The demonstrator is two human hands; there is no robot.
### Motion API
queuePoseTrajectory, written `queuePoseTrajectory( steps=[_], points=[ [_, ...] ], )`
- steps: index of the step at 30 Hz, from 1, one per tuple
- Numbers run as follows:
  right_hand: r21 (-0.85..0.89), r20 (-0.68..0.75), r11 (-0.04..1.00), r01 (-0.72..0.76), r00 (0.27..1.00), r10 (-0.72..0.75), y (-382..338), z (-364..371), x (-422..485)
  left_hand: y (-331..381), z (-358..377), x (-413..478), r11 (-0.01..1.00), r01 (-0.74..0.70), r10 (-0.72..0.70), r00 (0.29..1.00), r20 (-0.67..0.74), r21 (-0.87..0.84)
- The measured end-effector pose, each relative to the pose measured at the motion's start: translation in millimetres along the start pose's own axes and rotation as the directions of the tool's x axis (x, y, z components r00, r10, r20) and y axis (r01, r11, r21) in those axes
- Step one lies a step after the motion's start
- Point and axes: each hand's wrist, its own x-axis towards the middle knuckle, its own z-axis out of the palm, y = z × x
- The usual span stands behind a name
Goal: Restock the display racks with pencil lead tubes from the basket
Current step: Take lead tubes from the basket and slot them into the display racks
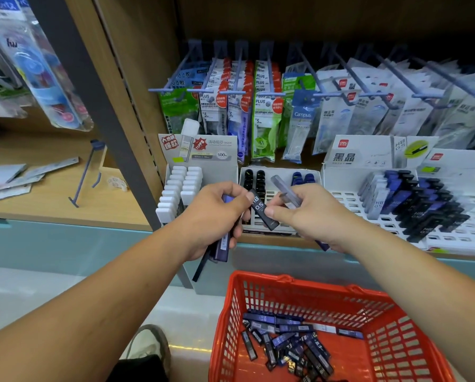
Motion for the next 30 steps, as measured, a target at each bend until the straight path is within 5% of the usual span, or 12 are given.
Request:
queuePoseTrajectory(
  steps=[8, 11, 20, 25, 30],
  points=[
    [0.157, -0.099, 0.984, 0.081, 0.993, -0.066, -3, -28, -13, 16, 40, 6, 0.999, -0.042, 0.042, 0.998, 0.052, 0.000],
    [0.266, -0.057, 0.963, 0.034, 0.998, -0.020, 8, -46, -26, 16, 66, 9, 0.999, -0.024, 0.025, 0.998, 0.051, -0.029],
    [0.471, -0.297, 0.882, 0.021, 0.945, 0.136, 45, -109, -58, 17, 126, 5, 0.997, -0.033, 0.018, 0.974, 0.224, 0.067],
    [0.410, -0.366, 0.910, 0.060, 0.925, 0.104, 55, -136, -70, 20, 149, 8, 0.996, -0.058, 0.045, 0.979, 0.200, 0.062],
    [0.232, -0.610, 0.970, 0.073, 0.788, 0.086, 73, -180, -89, 14, 184, 21, 1.000, 0.010, -0.007, 0.996, 0.094, -0.029]
  ],
)
